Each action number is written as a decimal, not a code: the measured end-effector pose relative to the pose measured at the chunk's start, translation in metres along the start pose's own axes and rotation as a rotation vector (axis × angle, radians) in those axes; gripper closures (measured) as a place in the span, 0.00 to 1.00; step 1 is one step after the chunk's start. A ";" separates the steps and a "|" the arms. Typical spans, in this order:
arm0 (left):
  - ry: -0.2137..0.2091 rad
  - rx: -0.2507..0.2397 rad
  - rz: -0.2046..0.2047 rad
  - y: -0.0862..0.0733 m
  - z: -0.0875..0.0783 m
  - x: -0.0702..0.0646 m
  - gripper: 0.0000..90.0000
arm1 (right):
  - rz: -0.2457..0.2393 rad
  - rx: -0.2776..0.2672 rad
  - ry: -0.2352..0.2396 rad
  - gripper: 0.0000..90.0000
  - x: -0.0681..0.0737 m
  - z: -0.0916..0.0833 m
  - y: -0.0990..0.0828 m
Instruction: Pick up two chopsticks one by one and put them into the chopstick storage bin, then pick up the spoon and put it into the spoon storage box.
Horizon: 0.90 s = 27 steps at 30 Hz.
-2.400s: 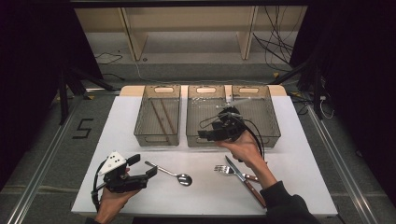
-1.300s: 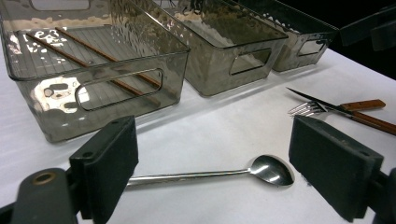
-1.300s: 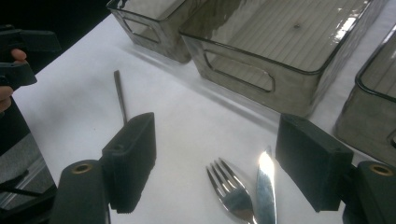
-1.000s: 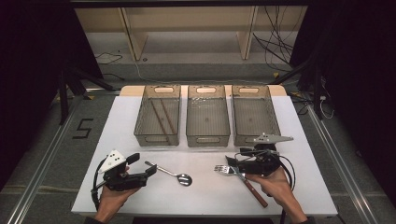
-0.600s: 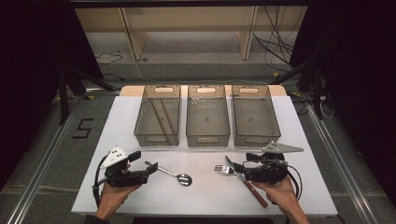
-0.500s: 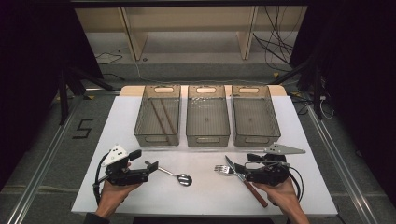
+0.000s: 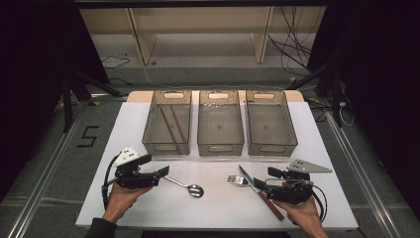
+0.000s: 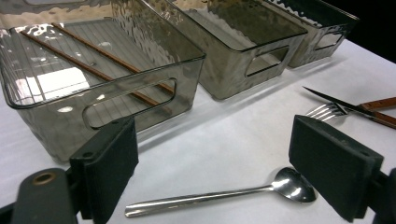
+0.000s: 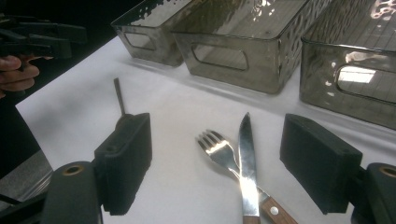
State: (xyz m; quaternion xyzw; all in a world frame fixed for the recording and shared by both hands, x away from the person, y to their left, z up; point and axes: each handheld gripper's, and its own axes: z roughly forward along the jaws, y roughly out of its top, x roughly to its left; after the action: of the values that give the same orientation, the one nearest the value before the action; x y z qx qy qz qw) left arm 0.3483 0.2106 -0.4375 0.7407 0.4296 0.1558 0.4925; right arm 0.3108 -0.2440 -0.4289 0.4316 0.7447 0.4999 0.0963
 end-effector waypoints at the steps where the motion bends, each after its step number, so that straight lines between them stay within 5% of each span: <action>1: 0.000 0.004 0.002 0.000 0.001 0.000 0.17 | 0.003 -0.002 0.000 0.29 0.000 -0.001 -0.001; 17: -0.001 0.091 0.054 0.013 0.023 0.000 0.22 | -0.002 0.000 -0.009 0.28 0.003 -0.007 -0.010; 27: 0.030 0.199 0.092 0.013 0.043 0.006 0.82 | -0.012 0.013 -0.006 0.28 0.004 -0.005 -0.011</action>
State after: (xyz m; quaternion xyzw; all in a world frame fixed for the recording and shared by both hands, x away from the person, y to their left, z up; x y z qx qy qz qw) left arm 0.3862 0.1883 -0.4472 0.8024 0.4157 0.1461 0.4025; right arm 0.2992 -0.2456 -0.4340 0.4292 0.7503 0.4930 0.0988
